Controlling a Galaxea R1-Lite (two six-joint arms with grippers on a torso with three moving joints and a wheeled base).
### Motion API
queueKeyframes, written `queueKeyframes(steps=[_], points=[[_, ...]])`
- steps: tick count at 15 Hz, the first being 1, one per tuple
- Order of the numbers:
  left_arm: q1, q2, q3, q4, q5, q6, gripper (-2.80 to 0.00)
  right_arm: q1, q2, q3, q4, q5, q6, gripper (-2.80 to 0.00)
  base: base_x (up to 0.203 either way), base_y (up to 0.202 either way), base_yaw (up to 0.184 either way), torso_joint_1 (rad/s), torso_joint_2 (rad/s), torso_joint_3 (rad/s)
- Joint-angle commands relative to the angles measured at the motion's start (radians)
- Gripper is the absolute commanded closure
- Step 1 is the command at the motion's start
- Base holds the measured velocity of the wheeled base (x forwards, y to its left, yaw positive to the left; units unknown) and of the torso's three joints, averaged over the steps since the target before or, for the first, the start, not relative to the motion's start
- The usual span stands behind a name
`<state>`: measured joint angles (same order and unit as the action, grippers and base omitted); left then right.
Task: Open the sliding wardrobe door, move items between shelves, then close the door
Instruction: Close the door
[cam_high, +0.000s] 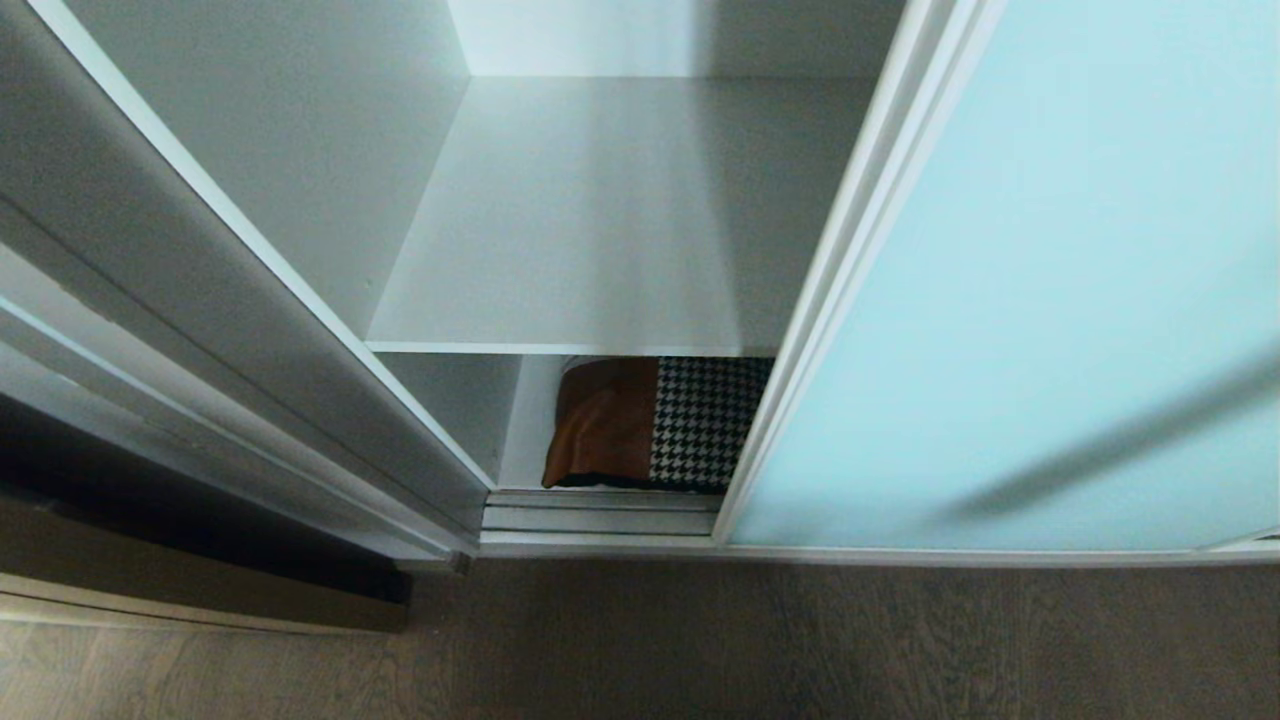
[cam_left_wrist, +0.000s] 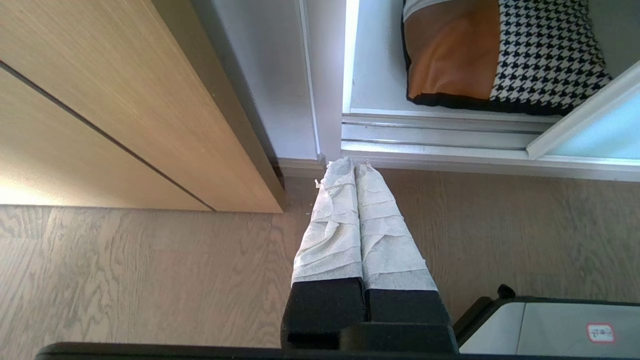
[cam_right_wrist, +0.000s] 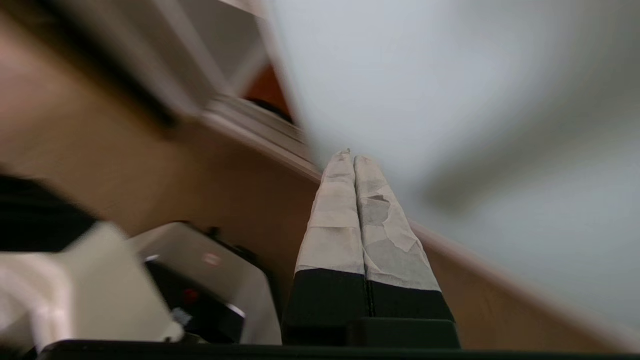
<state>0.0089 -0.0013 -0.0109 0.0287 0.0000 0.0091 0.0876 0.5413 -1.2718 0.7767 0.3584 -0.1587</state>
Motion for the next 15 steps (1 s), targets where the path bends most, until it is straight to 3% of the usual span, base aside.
queueKeyframes(steps=[1,5,8,9,10,12,15], points=[[0.0,0.0,0.0,0.0,0.0,0.0,0.0,-0.012,-0.099,0.062,0.006,-0.088,0.018,0.0,0.0,0.0,0.0,0.0,0.0,0.0],[0.0,0.0,0.0,0.0,0.0,0.0,0.0,-0.015,-0.249,0.256,0.008,-0.278,0.028,0.0,0.0,0.0,0.0,0.0,0.0,0.0],[0.0,0.0,0.0,-0.001,0.0,0.0,0.0,-0.037,-0.291,0.372,0.008,-0.351,0.18,0.0,0.0,0.0,0.0,0.0,0.0,0.0],[0.0,0.0,0.0,0.0,0.0,0.0,0.0,-0.041,-0.296,0.42,0.0,-0.354,0.197,0.0,0.0,0.0,0.0,0.0,0.0,0.0],[0.0,0.0,0.0,0.0,0.0,0.0,0.0,-0.056,-0.313,0.474,-0.018,-0.354,0.189,0.0,0.0,0.0,0.0,0.0,0.0,0.0],[0.0,0.0,0.0,0.0,0.0,0.0,0.0,-0.082,-0.374,0.583,-0.139,-0.34,0.095,0.0,0.0,0.0,0.0,0.0,0.0,0.0],[0.0,0.0,0.0,-0.001,0.0,0.0,0.0,-0.088,-0.515,0.731,-0.307,-0.327,0.061,0.0,0.0,0.0,0.0,0.0,0.0,0.0]])
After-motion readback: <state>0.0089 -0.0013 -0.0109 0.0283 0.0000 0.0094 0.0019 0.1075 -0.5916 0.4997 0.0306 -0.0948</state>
